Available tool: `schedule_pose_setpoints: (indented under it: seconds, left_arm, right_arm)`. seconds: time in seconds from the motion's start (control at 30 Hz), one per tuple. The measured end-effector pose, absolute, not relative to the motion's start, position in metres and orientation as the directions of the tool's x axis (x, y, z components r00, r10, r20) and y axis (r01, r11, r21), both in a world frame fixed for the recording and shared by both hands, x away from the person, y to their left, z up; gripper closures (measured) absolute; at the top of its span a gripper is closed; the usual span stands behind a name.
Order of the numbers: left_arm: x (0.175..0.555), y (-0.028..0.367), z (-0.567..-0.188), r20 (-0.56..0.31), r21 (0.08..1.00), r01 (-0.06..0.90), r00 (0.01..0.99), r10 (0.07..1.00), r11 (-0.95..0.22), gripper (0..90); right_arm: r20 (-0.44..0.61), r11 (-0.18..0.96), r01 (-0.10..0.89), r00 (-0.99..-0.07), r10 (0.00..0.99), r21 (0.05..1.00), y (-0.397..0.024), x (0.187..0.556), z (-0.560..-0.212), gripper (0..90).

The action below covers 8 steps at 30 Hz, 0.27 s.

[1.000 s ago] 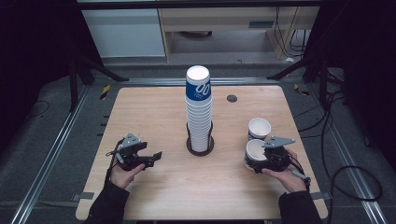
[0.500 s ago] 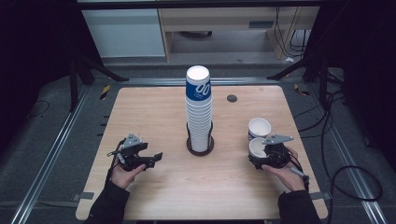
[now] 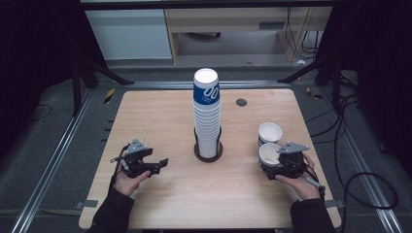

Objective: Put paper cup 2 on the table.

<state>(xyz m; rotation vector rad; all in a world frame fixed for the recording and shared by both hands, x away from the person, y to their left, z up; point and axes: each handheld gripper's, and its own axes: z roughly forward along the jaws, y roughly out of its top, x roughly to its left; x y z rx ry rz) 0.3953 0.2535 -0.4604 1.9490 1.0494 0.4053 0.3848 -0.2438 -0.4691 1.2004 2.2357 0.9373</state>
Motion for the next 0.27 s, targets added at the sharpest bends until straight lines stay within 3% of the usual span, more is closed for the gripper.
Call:
schedule_pose_setpoints:
  seconds: [0.27]
  left_arm:
    - [0.397,0.261,-0.46,-0.105,0.81,0.524,0.572,0.813,-0.264,17.6]
  right_arm:
    - [-0.042,0.376,0.553,-0.523,0.852,0.743,-0.256,0.37,-0.47,3.0]
